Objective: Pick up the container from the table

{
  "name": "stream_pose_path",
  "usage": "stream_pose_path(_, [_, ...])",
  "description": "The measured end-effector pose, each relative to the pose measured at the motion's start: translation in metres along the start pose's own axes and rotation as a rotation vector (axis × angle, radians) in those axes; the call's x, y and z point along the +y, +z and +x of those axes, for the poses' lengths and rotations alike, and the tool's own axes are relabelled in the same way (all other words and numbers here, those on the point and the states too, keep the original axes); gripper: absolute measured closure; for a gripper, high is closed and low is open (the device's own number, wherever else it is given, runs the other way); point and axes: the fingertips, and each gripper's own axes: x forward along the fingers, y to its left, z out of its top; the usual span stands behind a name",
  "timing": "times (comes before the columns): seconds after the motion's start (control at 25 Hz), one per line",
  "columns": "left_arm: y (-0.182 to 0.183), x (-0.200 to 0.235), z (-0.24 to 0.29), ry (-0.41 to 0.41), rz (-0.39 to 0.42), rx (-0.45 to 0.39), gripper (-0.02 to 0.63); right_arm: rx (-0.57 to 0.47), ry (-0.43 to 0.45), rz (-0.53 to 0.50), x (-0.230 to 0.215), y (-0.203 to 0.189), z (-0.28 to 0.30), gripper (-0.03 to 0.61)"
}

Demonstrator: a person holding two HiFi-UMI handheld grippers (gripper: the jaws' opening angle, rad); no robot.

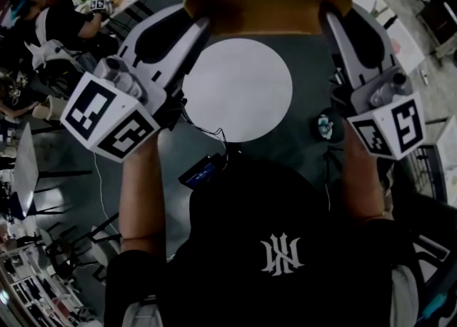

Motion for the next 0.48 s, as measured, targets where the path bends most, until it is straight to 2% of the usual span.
stream_pose_path(0.48, [0.005, -0.009, -0.016, 0.01, -0.002, -0.016, 0.541, -0.01, 0.019, -0.01, 0.014, 0.01, -0.003, 0.489])
